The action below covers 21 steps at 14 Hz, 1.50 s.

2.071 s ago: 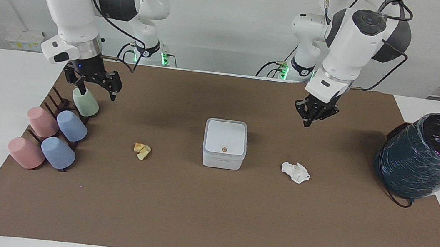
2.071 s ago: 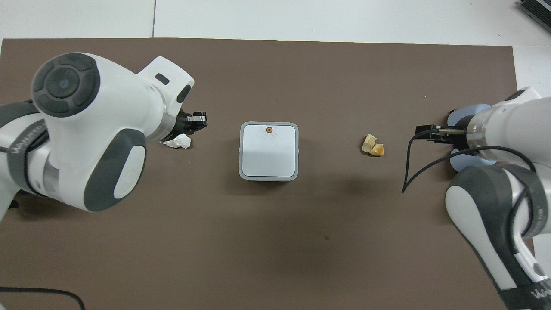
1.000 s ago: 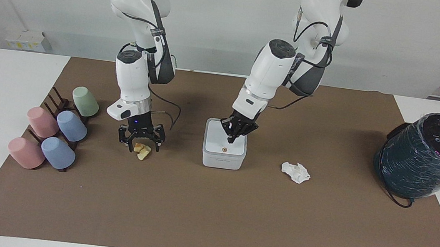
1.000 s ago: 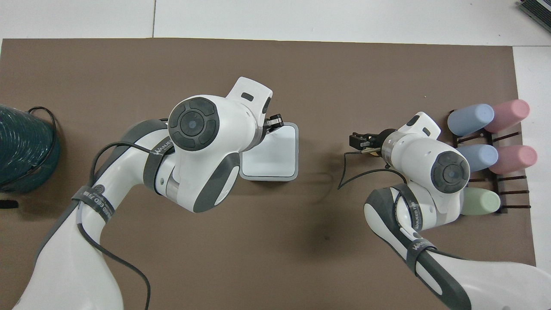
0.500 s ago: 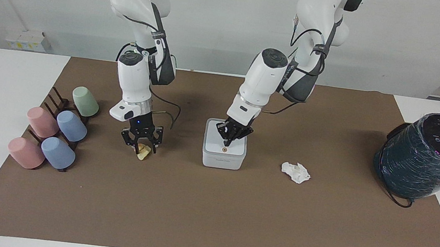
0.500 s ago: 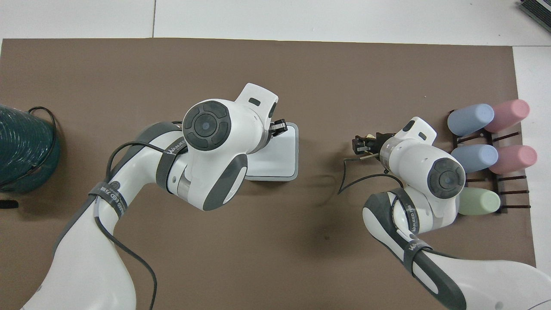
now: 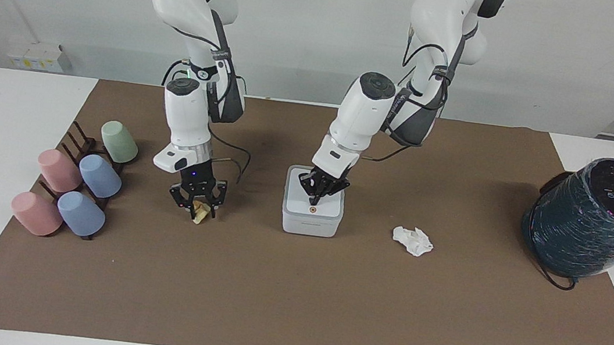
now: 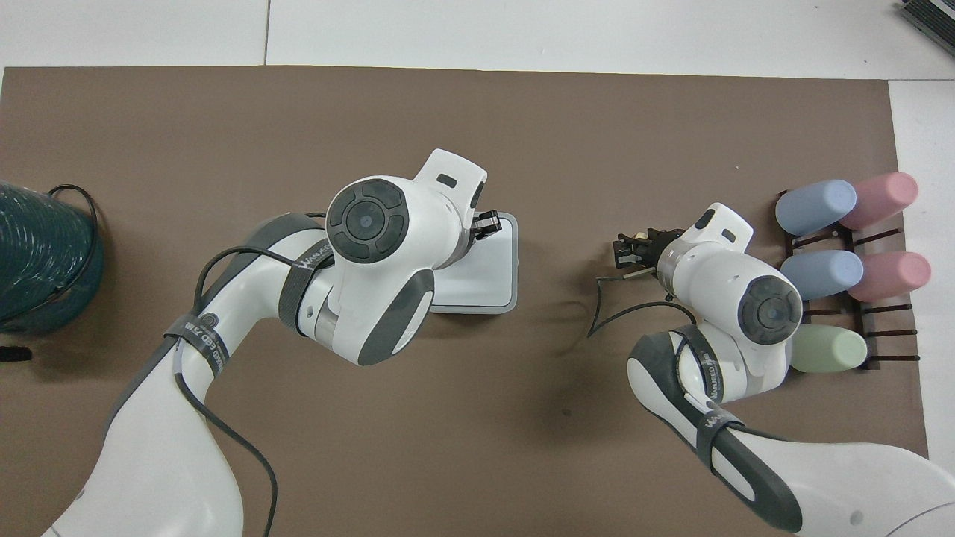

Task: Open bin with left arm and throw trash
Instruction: 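Open the lid with the left gripper while the right gripper grasps the scrap, then drop the yellow scrap into the open bin with the right gripper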

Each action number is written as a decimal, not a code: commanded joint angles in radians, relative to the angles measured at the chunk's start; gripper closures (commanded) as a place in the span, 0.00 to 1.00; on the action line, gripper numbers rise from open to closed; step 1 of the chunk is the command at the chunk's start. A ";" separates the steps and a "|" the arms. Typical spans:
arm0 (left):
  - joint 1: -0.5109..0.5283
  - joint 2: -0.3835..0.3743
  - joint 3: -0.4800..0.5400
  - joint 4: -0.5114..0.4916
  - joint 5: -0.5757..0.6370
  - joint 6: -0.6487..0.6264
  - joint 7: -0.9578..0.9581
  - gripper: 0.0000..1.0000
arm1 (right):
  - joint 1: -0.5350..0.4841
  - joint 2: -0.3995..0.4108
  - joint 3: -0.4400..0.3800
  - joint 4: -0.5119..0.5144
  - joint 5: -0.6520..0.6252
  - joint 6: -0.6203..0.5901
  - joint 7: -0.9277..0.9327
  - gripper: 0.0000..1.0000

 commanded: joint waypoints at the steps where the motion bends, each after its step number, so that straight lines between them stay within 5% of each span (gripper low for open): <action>1: -0.008 0.003 0.021 0.070 0.002 -0.134 -0.009 1.00 | 0.003 -0.011 0.007 -0.021 0.015 0.007 -0.027 1.00; 6: 0.085 -0.001 0.033 0.279 0.073 -0.475 0.009 1.00 | 0.003 -0.043 0.007 -0.009 0.015 -0.025 0.003 1.00; 9: 0.144 -0.009 0.036 0.279 0.079 -0.513 0.089 1.00 | 0.004 -0.051 0.016 0.092 0.019 -0.042 0.208 1.00; 12: 0.211 -0.031 0.035 0.246 0.078 -0.506 0.255 1.00 | 0.006 -0.054 0.051 0.210 0.020 -0.202 0.458 1.00; 13: 0.231 -0.038 0.035 0.226 0.078 -0.498 0.309 0.86 | 0.019 -0.051 0.070 0.262 0.020 -0.286 0.541 1.00; 15: 0.277 -0.052 0.035 0.190 0.078 -0.480 0.436 0.30 | 0.076 -0.034 0.072 0.388 0.022 -0.460 0.710 1.00; 16: 0.291 -0.058 0.035 0.164 0.078 -0.455 0.481 0.10 | 0.090 -0.022 0.075 0.419 0.032 -0.480 0.790 1.00; 17: 0.300 -0.075 0.035 0.126 0.078 -0.420 0.497 0.00 | 0.116 -0.014 0.081 0.429 0.075 -0.471 0.882 1.00; 21: 0.314 -0.120 0.036 -0.086 0.085 -0.209 0.549 0.00 | 0.217 0.009 0.081 0.467 0.201 -0.471 0.996 1.00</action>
